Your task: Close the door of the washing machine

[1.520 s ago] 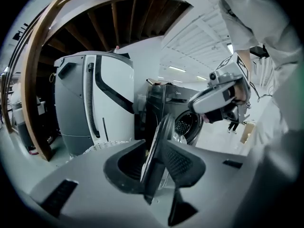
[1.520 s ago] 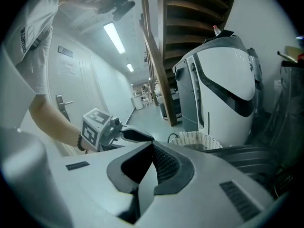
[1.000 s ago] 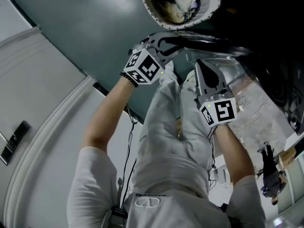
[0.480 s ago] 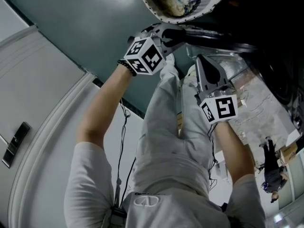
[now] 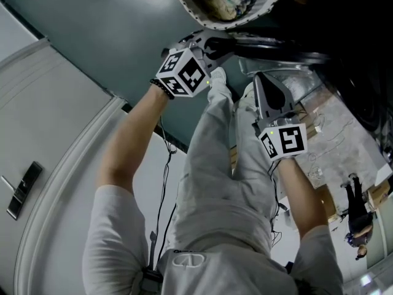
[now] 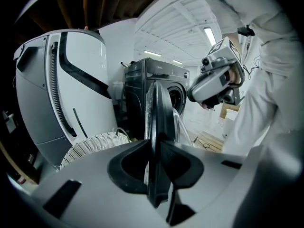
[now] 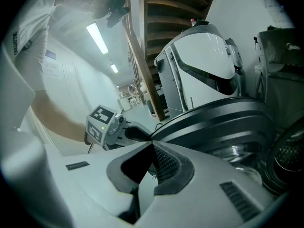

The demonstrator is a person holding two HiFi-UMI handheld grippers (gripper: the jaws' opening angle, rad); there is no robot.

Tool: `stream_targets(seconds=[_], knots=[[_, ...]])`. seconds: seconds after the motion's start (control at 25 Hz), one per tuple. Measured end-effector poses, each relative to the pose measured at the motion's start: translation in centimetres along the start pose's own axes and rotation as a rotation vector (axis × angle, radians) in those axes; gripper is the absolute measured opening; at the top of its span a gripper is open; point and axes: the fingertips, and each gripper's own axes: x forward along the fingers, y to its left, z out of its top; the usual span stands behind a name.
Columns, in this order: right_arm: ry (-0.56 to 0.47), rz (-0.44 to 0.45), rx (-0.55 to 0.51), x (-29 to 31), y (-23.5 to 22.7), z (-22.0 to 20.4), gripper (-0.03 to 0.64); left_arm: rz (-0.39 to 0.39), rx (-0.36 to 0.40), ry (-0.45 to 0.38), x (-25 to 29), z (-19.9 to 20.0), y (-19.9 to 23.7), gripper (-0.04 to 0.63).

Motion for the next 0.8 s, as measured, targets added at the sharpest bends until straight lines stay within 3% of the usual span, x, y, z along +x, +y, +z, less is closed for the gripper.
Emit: stream_targets(seconds=[0.44, 0.8], knots=[[0.022, -0.059, 0.026, -3.9, 0.6, -3.1, 0.011, 0.029, -0.071, 0.021, 0.0, 0.1, -6.1, 0.067], [0.011, -0.140, 0.081, -7.5, -0.8, -4.6, 0.011, 0.068, -0.119, 0.064, 0.4, 0.2, -8.6, 0.067]])
